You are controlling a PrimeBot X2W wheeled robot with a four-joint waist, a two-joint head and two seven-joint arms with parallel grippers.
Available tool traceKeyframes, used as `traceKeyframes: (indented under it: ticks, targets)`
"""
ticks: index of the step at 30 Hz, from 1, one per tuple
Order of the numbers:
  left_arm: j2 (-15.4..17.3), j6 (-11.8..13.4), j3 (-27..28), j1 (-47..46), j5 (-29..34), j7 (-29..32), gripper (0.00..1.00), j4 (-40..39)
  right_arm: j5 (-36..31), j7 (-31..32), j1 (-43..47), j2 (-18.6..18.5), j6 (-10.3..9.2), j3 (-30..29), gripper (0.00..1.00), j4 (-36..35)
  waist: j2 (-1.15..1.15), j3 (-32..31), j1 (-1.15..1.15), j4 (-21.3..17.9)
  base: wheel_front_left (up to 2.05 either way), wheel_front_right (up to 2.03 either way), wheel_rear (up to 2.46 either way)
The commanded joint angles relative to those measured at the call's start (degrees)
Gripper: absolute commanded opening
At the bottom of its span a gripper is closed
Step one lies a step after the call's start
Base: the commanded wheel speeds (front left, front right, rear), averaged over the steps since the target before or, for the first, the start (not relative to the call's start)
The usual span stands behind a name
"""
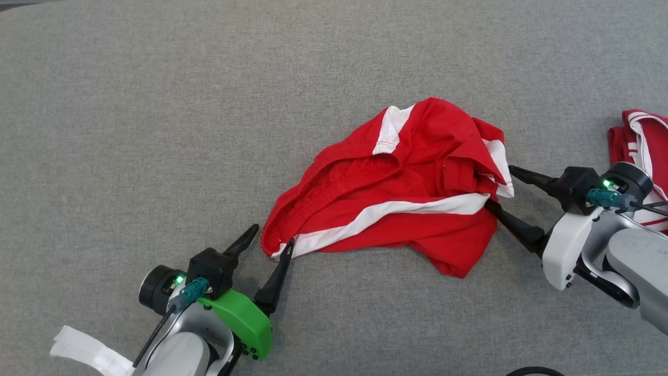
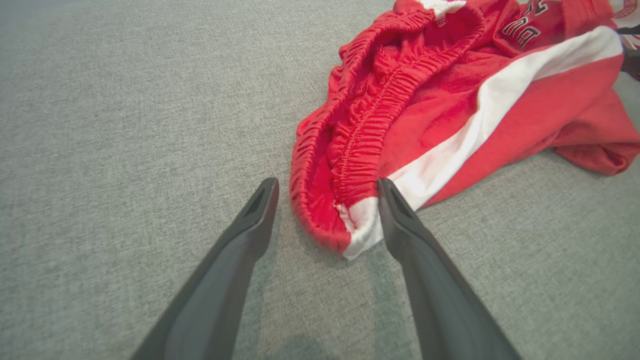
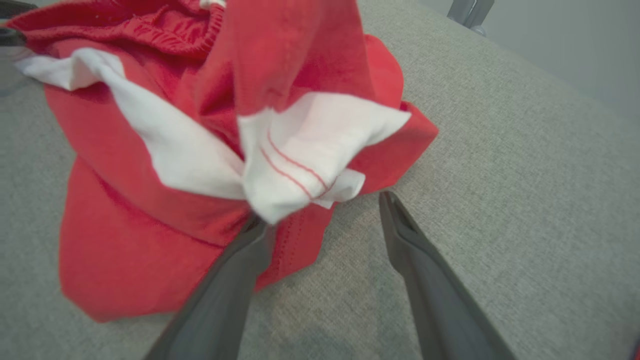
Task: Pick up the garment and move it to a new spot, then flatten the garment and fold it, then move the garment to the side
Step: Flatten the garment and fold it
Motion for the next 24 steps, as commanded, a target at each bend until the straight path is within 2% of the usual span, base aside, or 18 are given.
traceKeyframes:
  ticks: [1,15,23,24]
  targets:
    - [0.41,0.34,0.17,0.09,-0.44,0.09,1.0,-0.25,-0.42,-0.61,-0.8,-0.22,-0.08,0.54,1.0,-0.35,0.0,0.16,0.0,-0.16,0.0,0.0,0.0]
    - [0.78,0.54,-0.39,-0.14,-1.15,0.17,1.0,-0.27,-1.93,-1.42,-6.1,-1.81,-0.07,5.89,1.0,-2.25,0.0,0.69,0.0,0.09,0.0,0.0,0.0]
    - [0.48,0.89,-0.79,-0.74,-1.43,-0.15,1.0,-0.05,0.28,-0.18,-6.98,-2.56,-0.08,8.44,1.0,-4.21,0.0,1.18,0.0,0.3,0.0,0.0,0.0]
    - [0.49,0.92,-0.84,-0.85,-1.41,-0.16,1.0,0.0,0.35,-0.14,-6.97,-2.63,-0.08,8.61,0.96,-4.3,0.0,1.24,0.0,0.31,0.0,0.0,0.0]
